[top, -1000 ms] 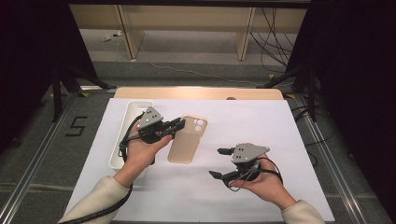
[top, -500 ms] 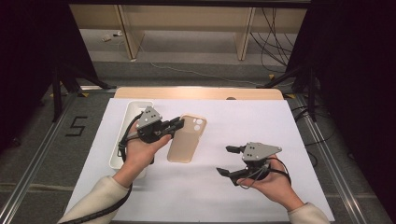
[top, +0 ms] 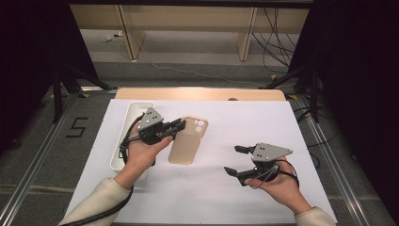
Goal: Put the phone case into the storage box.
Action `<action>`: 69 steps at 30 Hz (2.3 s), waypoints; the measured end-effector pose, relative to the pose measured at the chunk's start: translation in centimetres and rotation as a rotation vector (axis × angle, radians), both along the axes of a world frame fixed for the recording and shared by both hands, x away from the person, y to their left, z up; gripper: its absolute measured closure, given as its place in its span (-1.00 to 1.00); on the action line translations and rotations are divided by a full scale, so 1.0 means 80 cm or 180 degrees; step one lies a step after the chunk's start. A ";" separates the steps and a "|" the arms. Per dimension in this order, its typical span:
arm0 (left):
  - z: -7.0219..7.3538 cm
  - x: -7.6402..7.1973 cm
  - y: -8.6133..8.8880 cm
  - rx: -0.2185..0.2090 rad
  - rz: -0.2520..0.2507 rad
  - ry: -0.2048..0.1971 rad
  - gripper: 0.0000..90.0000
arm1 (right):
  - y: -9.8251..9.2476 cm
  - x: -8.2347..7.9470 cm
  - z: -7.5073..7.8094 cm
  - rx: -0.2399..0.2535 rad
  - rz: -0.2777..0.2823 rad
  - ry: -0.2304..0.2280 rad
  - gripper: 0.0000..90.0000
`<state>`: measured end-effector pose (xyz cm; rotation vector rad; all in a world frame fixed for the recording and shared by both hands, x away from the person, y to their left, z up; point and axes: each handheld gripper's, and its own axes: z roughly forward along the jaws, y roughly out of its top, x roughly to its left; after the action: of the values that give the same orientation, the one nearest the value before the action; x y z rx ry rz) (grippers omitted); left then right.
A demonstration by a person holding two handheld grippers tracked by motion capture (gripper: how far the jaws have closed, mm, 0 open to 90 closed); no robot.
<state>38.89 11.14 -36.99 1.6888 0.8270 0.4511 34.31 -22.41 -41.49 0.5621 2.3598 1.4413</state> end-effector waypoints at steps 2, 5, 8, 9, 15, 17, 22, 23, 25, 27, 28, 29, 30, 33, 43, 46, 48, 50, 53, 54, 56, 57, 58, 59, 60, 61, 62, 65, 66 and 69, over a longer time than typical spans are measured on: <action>0.000 0.000 0.000 0.0002 -0.0003 0.0001 0.82 | -0.002 0.000 0.000 0.0002 -0.0010 0.0001 -0.51; 0.000 0.000 0.001 0.0009 0.0006 -0.0004 0.82 | -0.005 0.000 -0.001 0.0004 -0.0035 0.0003 -0.51; 0.001 0.000 0.001 0.0011 0.0007 -0.0009 0.82 | -0.008 -0.001 -0.001 0.0009 -0.0056 0.0001 -0.52; 0.001 0.000 0.001 0.0010 0.0009 -0.0010 0.82 | -0.009 -0.001 -0.002 0.0006 -0.0055 -0.0003 -0.52; 0.002 0.000 0.002 0.0017 0.0019 -0.0022 0.82 | -0.015 -0.002 -0.003 0.0014 -0.0109 -0.0003 -0.53; 0.003 0.000 0.002 0.0008 0.0024 -0.0025 0.82 | -0.017 -0.003 -0.003 0.0016 -0.0124 -0.0009 -0.54; 0.005 0.000 0.004 0.0009 0.0031 -0.0037 0.82 | -0.021 -0.004 -0.003 0.0015 -0.0162 -0.0010 -0.54; 0.005 0.000 0.004 0.0015 0.0032 -0.0038 0.82 | -0.022 -0.004 -0.003 0.0025 -0.0168 -0.0013 -0.54; 0.006 0.000 0.005 0.0014 0.0035 -0.0043 0.82 | -0.024 -0.004 -0.003 0.0030 -0.0185 -0.0018 -0.54; 0.007 0.000 0.006 0.0018 0.0036 -0.0053 0.82 | -0.026 -0.004 -0.003 0.0038 -0.0196 -0.0023 -0.54; 0.007 0.000 0.006 0.0021 0.0036 -0.0058 0.82 | -0.026 -0.004 -0.003 0.0043 -0.0204 -0.0018 -0.54; 0.007 0.000 0.006 0.0019 0.0044 -0.0060 0.82 | -0.027 -0.004 -0.003 0.0046 -0.0206 -0.0021 -0.54; 0.008 0.000 0.007 0.0012 0.0046 -0.0062 0.82 | -0.027 -0.004 -0.003 0.0047 -0.0210 -0.0027 -0.54; 0.010 0.000 0.009 0.0008 0.0050 -0.0067 0.82 | -0.029 -0.004 -0.004 0.0047 -0.0219 -0.0021 -0.54; 0.016 0.001 0.015 -0.0048 0.0119 -0.0076 0.82 | -0.036 -0.006 -0.006 0.0045 -0.0259 -0.0022 -0.54; 0.017 0.002 0.017 -0.0059 0.0135 -0.0066 0.82 | -0.038 -0.006 -0.007 0.0044 -0.0276 -0.0013 -0.54; 0.017 0.002 0.019 -0.0040 0.0144 -0.0077 0.82 | -0.039 -0.006 -0.007 0.0047 -0.0279 -0.0014 -0.54; 0.018 0.002 0.020 -0.0019 0.0147 -0.0092 0.82 | -0.039 -0.007 -0.007 0.0051 -0.0290 -0.0018 -0.54; 0.019 0.003 0.021 -0.0003 0.0145 -0.0126 0.83 | -0.041 -0.007 -0.007 0.0047 -0.0290 -0.0030 -0.54; 0.019 0.003 0.022 -0.0004 0.0145 -0.0126 0.83 | -0.041 -0.007 -0.007 0.0053 -0.0294 -0.0039 -0.54; 0.020 0.003 0.023 -0.0001 0.0154 -0.0131 0.83 | -0.042 -0.007 -0.007 0.0045 -0.0298 -0.0045 -0.54; 0.020 0.003 0.024 -0.0011 0.0159 -0.0131 0.83 | -0.042 -0.007 -0.007 0.0046 -0.0303 -0.0041 -0.54; 0.021 0.003 0.025 -0.0014 0.0162 -0.0133 0.82 | -0.042 -0.007 -0.007 0.0043 -0.0305 -0.0044 -0.54; 0.021 0.003 0.026 -0.0022 0.0161 -0.0134 0.83 | -0.042 -0.007 -0.007 0.0044 -0.0305 -0.0045 -0.54; 0.022 0.003 0.026 -0.0024 0.0169 -0.0141 0.83 | -0.042 -0.007 -0.007 0.0046 -0.0307 -0.0046 -0.54; 0.023 0.003 0.027 -0.0024 0.0169 -0.0147 0.83 | -0.042 -0.007 -0.007 0.0047 -0.0308 -0.0044 -0.54; 0.024 0.003 0.028 -0.0023 0.0167 -0.0149 0.83 | -0.042 -0.007 -0.008 0.0052 -0.0309 -0.0048 -0.54; 0.025 0.004 0.031 -0.0030 0.0175 -0.0150 0.83 | -0.042 -0.007 -0.008 0.0050 -0.0309 -0.0045 -0.54; 0.026 0.004 0.031 -0.0035 0.0176 -0.0153 0.83 | -0.042 -0.007 -0.008 0.0054 -0.0310 -0.0043 -0.54; 0.027 0.004 0.033 -0.0049 0.0189 -0.0161 0.83 | -0.042 -0.007 -0.008 0.0057 -0.0309 -0.0044 -0.55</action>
<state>39.21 13.81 -34.81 1.6356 0.8431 0.5250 33.72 -25.80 -42.12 0.6599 2.2781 1.4202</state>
